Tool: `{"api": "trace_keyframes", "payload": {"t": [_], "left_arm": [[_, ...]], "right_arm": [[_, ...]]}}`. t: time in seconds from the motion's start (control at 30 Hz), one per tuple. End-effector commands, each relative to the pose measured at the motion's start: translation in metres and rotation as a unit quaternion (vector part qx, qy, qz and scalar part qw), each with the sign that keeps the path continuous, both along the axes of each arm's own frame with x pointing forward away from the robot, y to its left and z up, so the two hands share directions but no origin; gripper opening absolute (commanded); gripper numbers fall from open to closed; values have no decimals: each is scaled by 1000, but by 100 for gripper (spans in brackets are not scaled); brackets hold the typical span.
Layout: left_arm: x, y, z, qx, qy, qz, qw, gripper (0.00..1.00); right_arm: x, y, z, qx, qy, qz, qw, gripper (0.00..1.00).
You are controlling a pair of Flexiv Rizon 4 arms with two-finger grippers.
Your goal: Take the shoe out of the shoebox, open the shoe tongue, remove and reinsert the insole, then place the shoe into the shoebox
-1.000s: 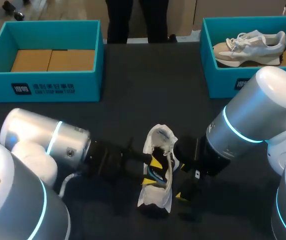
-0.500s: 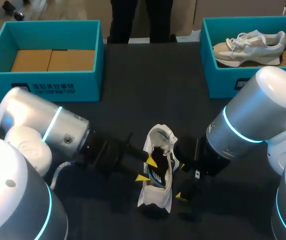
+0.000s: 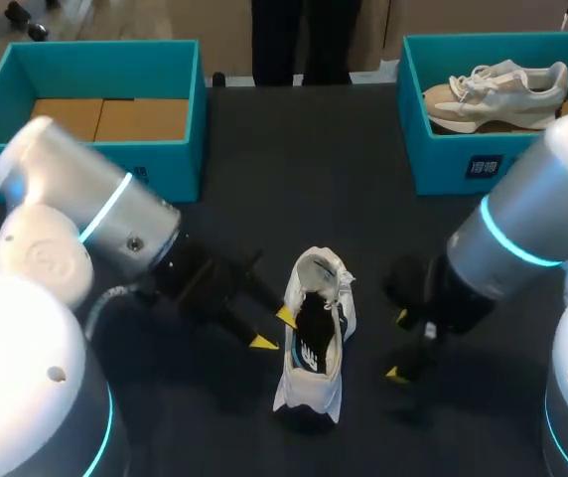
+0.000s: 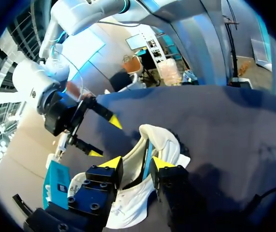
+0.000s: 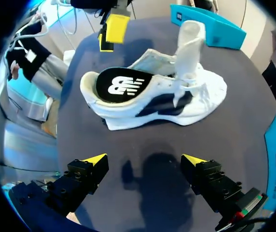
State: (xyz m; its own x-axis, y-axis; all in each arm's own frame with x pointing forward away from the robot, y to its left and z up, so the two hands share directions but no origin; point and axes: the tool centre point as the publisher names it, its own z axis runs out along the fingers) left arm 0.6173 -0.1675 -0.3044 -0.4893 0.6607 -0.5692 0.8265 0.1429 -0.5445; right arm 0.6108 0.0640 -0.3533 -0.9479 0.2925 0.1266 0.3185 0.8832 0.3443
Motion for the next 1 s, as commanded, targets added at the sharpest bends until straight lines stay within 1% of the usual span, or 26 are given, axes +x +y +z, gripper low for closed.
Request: {"api": "trace_keyframes", "payload": {"t": [0.03,0.1,0.17,0.23,0.3,0.33,0.4,0.43,0.53,0.57,0.6,0.63,0.67,0.7,0.73,0.77,1.0], "left_arm": [[0,8,19,69,5,-40,997,29],[1,9,22,91,4,-54,994,29],[3,10,26,114,-2,-71,991,30],[5,10,31,133,-2,-88,987,29],[8,10,36,165,-3,-107,980,28],[10,10,39,192,-2,-120,974,28],[13,12,42,220,3,-138,966,29],[15,13,45,241,10,-150,959,27],[20,17,49,276,20,-173,945,25],[22,21,51,301,28,-185,935,23],[24,23,51,315,33,-189,930,22],[26,29,51,345,40,-198,917,22],[28,33,51,364,48,-201,908,18],[30,40,49,398,60,-200,893,15],[34,46,47,411,55,-197,888,6],[36,48,47,397,52,-197,895,0],[36,48,47,397,52,-197,895,0]], "right_arm": [[-9,-58,38,16,23,11,1000,100],[-9,-58,38,16,23,11,1000,100],[-9,-58,38,16,23,11,1000,100],[-9,-58,38,16,23,11,1000,100],[-9,-58,38,16,23,11,1000,100],[-9,-58,38,16,23,11,1000,100],[-9,-58,38,16,23,11,1000,100],[-9,-58,38,16,23,11,1000,100],[-9,-58,38,16,23,11,1000,100],[-9,-58,38,16,23,11,1000,100],[-9,-58,38,16,23,11,1000,100],[-9,-58,38,16,23,11,1000,100],[-9,-58,38,16,23,11,1000,100],[-9,-58,38,16,23,11,1000,100],[-9,-58,38,16,23,11,1000,100],[-9,-58,38,16,23,11,1000,100],[-9,-58,38,16,23,11,1000,100]]}}
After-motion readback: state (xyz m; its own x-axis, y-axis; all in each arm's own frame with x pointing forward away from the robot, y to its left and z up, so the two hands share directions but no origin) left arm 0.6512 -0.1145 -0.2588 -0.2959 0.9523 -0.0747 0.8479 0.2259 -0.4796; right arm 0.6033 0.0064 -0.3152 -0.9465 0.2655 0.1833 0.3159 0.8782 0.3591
